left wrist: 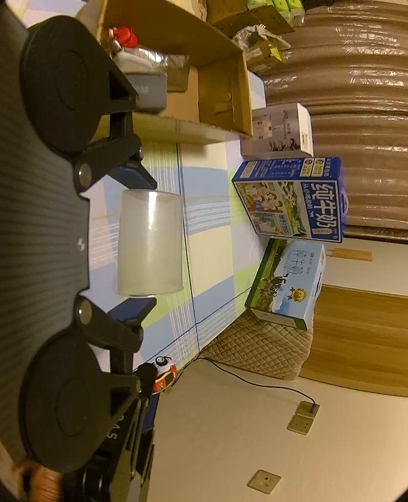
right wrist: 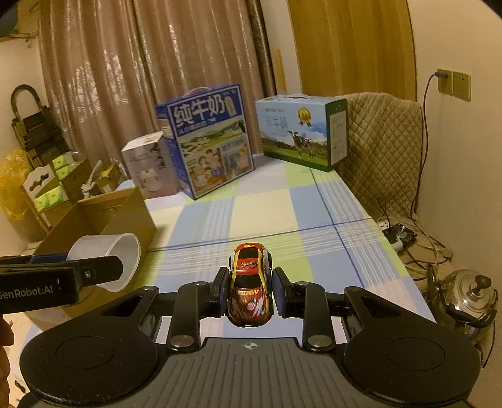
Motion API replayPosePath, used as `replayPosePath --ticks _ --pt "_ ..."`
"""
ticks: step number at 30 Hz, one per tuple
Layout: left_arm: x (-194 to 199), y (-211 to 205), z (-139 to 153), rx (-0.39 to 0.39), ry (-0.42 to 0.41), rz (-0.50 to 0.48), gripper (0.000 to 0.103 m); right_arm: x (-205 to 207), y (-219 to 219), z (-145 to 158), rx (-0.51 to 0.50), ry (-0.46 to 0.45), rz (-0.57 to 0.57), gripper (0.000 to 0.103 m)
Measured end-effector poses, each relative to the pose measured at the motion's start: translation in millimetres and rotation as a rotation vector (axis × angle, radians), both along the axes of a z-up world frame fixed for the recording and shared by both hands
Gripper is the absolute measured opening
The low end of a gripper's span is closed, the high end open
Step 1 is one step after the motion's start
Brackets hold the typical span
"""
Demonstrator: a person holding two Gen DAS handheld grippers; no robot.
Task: Organize objects
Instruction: 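Carry the clear cup and toy car over the cardboard box with both tools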
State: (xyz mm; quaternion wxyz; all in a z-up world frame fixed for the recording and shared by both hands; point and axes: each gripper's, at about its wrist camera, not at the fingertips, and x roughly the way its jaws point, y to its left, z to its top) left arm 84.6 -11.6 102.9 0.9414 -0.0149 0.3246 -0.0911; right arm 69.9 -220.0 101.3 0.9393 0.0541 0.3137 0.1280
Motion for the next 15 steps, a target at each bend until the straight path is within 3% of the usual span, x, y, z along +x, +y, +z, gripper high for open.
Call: replayPosePath --ticks 10,15 --pt "-42.0 28.9 19.9 0.028 -0.04 0.033 0.068 -31.2 23.1 15.4 -0.004 -0.027 0.052 0.026" --pt "-61.3 62.5 26.7 0.051 -0.045 0.089 0.068 -39.2 47.8 22.7 0.008 -0.039 0.117 0.026"
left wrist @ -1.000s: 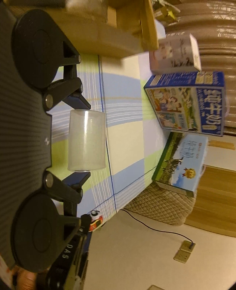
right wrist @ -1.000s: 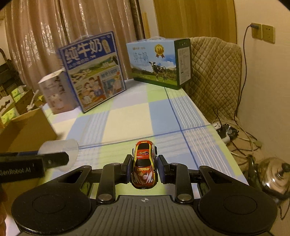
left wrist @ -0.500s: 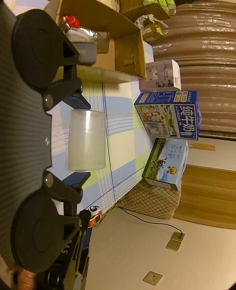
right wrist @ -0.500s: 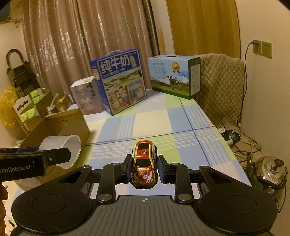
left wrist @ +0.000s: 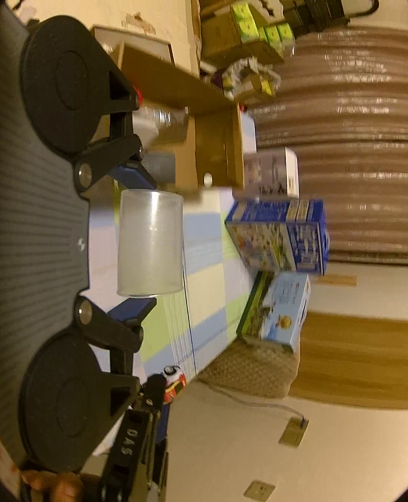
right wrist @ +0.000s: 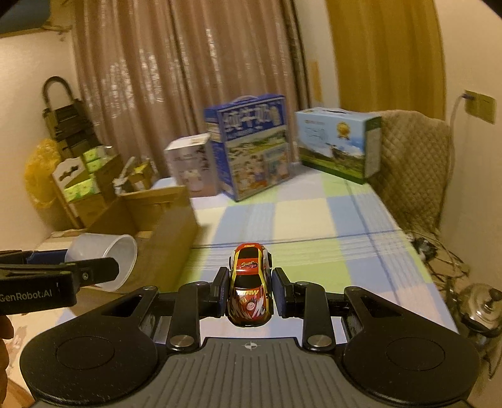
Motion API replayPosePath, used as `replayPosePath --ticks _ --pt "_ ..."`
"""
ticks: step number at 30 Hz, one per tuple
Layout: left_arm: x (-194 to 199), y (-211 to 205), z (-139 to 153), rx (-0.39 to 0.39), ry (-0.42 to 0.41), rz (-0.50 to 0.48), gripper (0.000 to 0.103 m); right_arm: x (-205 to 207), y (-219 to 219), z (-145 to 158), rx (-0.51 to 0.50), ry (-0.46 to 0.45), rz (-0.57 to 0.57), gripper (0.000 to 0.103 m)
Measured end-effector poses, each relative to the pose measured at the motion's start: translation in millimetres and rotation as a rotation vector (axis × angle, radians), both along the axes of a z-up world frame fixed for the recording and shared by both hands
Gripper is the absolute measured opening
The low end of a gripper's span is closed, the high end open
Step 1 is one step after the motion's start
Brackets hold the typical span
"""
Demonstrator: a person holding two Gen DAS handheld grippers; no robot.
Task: Organize objects
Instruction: 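Carry the clear cup and toy car over the cardboard box with both tools, then lower the cup and toy car into the box and open both tools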
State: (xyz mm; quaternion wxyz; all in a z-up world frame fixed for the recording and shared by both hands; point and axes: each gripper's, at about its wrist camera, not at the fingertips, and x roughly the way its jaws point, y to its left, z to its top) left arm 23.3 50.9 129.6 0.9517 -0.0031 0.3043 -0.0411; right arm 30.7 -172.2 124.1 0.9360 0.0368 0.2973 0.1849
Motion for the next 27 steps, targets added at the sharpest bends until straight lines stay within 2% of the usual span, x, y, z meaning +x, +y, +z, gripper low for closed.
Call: replayPosePath --ticks 7,13,18,27 --pt "-14.1 70.8 11.2 0.033 0.001 0.125 0.068 7.9 59.1 6.0 0.003 -0.003 0.135 0.026" --pt "-7.9 125.9 18.7 0.051 0.0 0.202 0.068 18.0 111.0 10.7 0.004 -0.011 0.237 0.026" --pt "12.1 152.9 19.1 0.05 0.017 0.208 0.068 35.5 147.5 13.4 -0.002 -0.004 0.288 0.026" --pt "61.3 169.0 -7.9 0.052 0.09 0.179 0.068 86.6 197.4 1.4 -0.03 0.038 0.339 0.026"
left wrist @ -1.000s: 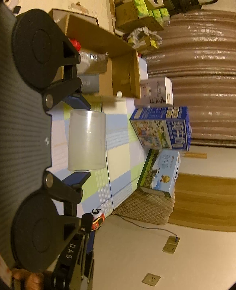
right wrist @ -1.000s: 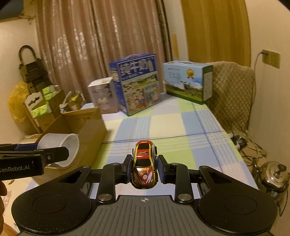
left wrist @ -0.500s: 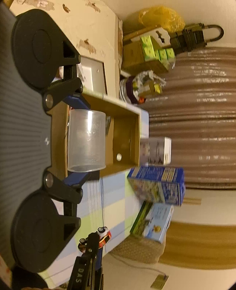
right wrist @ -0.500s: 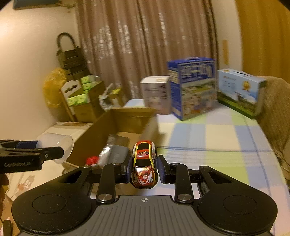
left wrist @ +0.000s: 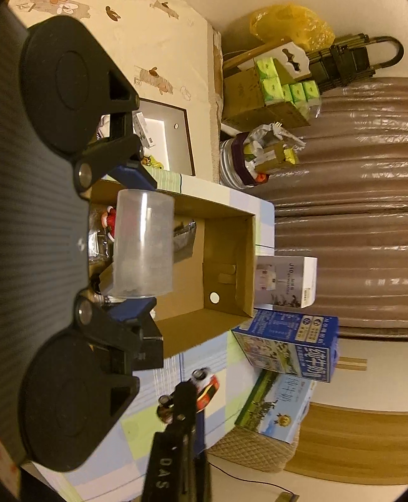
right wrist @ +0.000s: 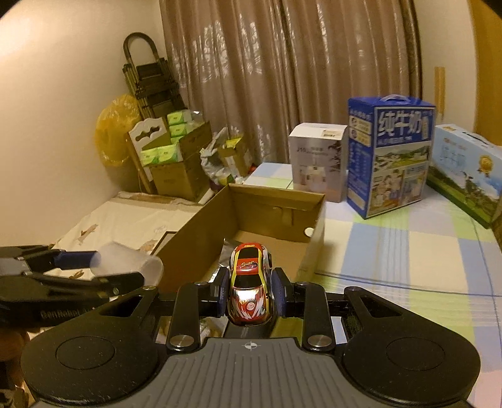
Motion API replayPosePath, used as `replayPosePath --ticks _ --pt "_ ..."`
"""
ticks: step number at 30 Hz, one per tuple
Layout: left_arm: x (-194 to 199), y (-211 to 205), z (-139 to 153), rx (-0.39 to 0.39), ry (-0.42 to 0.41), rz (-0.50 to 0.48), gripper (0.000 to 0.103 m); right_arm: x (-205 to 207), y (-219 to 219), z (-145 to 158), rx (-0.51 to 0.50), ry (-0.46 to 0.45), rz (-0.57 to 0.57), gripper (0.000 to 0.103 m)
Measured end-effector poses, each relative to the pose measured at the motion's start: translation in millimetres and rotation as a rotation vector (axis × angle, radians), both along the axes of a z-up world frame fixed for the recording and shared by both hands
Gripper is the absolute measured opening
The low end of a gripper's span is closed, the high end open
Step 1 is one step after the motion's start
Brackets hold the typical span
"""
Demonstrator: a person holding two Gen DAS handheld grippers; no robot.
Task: Organize objects
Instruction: 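Lower the cup and toy car into the box and open both tools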
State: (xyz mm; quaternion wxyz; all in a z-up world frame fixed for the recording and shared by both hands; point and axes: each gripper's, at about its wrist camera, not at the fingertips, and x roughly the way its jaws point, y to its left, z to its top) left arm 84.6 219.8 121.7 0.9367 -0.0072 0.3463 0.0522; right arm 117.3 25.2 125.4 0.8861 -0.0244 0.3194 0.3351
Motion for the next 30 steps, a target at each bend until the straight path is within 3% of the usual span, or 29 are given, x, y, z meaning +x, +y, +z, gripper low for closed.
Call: replayPosePath --ticks 17,18,20,22,30 --pt "57.5 10.1 -32.6 -0.004 0.049 -0.038 0.071 58.9 38.1 -23.8 0.024 0.059 0.026 0.026" --pt "58.8 10.6 -33.2 -0.004 0.046 -0.033 0.081 62.6 37.7 -25.0 0.039 0.07 0.028 0.027" --pt "59.7 11.3 -34.5 0.01 0.036 -0.025 0.083 68.4 36.2 -25.6 0.063 0.085 0.016 0.041" --pt "59.6 12.3 -36.2 0.011 0.041 -0.021 0.083 71.0 33.8 -24.2 0.079 0.075 0.011 0.045" --pt "46.0 13.7 -37.7 -0.004 0.043 -0.005 0.083 73.0 21.1 -22.5 0.082 0.086 -0.034 0.047"
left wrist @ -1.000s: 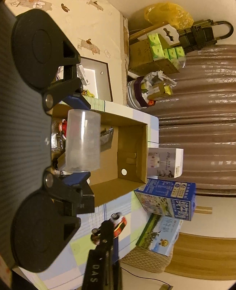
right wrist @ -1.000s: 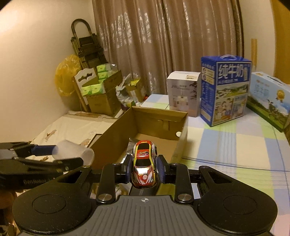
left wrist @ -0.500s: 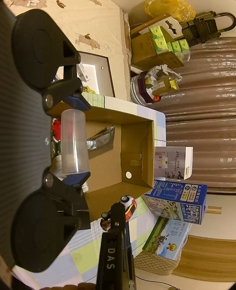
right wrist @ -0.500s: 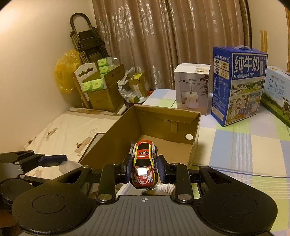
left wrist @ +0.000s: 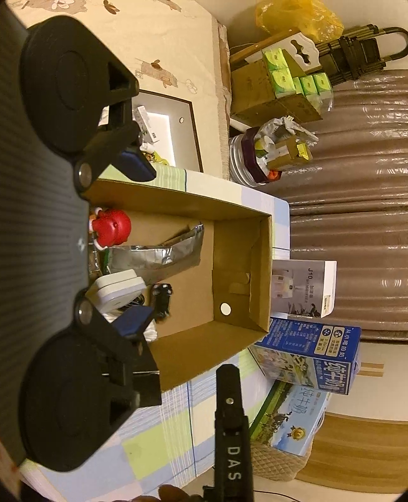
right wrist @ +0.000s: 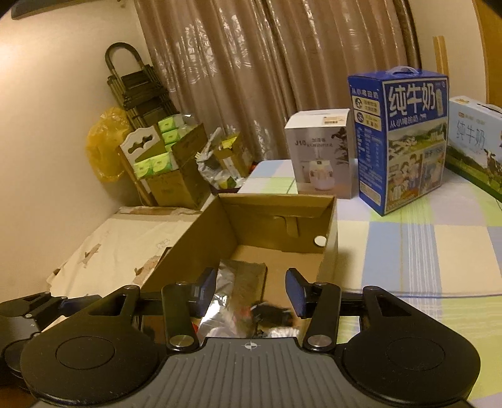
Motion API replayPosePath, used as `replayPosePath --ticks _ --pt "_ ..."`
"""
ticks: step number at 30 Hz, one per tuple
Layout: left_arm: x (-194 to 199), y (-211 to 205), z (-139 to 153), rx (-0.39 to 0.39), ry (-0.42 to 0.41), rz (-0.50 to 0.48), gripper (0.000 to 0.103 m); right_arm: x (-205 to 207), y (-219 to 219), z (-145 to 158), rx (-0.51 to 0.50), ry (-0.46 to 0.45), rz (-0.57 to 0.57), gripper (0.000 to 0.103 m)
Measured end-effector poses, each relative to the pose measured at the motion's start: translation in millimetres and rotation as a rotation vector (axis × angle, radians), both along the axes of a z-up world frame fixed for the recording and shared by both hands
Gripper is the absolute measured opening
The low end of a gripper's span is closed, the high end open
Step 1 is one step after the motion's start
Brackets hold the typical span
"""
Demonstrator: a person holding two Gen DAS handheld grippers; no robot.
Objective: Organize objects
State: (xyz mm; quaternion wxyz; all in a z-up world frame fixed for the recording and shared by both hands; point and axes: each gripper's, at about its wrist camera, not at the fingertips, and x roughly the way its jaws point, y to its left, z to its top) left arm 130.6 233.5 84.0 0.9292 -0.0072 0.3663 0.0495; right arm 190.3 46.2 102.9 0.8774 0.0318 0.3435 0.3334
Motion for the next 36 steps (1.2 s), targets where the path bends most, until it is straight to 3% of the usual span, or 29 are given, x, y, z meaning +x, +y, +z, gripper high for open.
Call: replayPosePath --ticks 12,21,31,36 --pt "-41.4 -9.7 18.7 -0.003 -0.024 0.026 0.102 -44.1 -17.5 18.7 -0.02 -0.002 -0.015 0.051" --pt "-90.7 -23.9 29.9 -0.004 -0.032 0.015 0.102 -95.7 -45.1 31.5 -0.027 -0.019 -0.061 0.081" --pt "-138.2 -38.4 33.9 -0.073 -0.031 0.015 0.102 -154.2 -80.3 25.8 -0.094 -0.01 -0.106 0.083" --pt "-152.1 -50.2 33.2 -0.053 -0.032 0.019 0.102 -175.8 -95.7 16.2 -0.11 0.011 -0.124 0.083"
